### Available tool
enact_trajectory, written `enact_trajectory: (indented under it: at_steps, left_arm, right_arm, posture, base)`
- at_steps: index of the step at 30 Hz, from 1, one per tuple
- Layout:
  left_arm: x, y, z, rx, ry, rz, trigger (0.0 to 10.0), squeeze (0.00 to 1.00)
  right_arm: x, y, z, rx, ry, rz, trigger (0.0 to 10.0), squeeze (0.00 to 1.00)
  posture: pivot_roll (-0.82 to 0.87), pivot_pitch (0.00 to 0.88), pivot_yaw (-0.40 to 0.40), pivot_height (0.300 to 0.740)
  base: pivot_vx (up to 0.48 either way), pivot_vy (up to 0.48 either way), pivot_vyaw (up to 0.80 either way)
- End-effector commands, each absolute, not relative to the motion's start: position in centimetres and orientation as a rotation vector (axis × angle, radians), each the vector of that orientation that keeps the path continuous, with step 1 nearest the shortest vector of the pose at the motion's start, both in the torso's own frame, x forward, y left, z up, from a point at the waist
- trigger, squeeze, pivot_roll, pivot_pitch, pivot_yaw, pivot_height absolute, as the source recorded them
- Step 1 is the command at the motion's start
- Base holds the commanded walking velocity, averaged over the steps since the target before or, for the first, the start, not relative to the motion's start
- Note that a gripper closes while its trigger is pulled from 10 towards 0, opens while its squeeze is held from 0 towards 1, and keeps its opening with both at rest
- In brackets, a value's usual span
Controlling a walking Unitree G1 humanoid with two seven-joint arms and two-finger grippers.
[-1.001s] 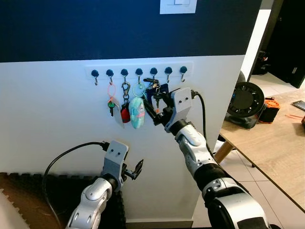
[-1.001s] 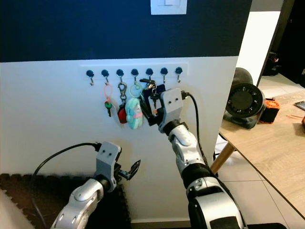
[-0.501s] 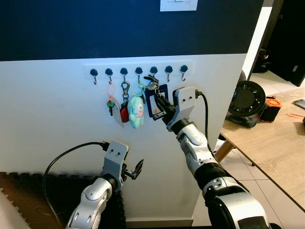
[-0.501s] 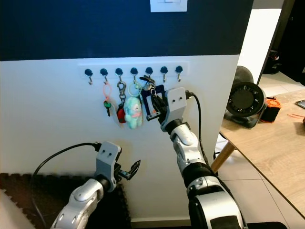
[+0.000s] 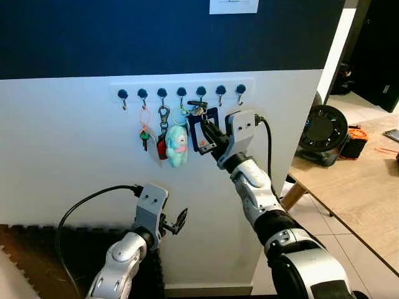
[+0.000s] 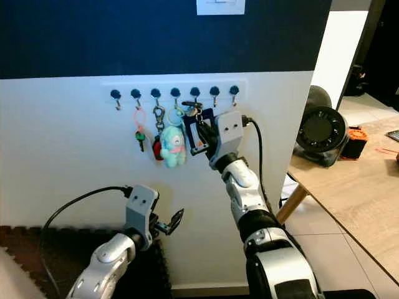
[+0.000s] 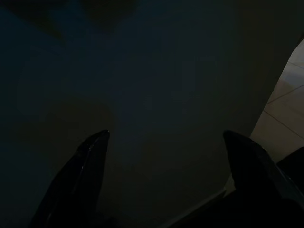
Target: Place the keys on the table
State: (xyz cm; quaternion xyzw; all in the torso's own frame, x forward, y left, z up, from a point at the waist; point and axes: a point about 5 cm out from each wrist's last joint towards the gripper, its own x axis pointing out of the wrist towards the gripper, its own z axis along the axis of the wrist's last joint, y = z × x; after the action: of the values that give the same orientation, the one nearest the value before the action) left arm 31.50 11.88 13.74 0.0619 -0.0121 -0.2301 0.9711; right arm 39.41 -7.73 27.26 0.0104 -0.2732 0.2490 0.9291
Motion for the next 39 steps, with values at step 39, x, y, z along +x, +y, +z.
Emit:
enact_trajectory:
  at_steps: [39]
  left_arm:
    - [31.2,12.1,13.4,0.136,-0.018,-0.465,10.0,0.0]
  right_arm:
    - [34.8,-5.6,27.6,0.083,-0.806,0.619,0.0,0.0]
  posture:
    - [0.08,0.095,0.03,0.74]
  base:
    - [0.0,0.0,0.0]
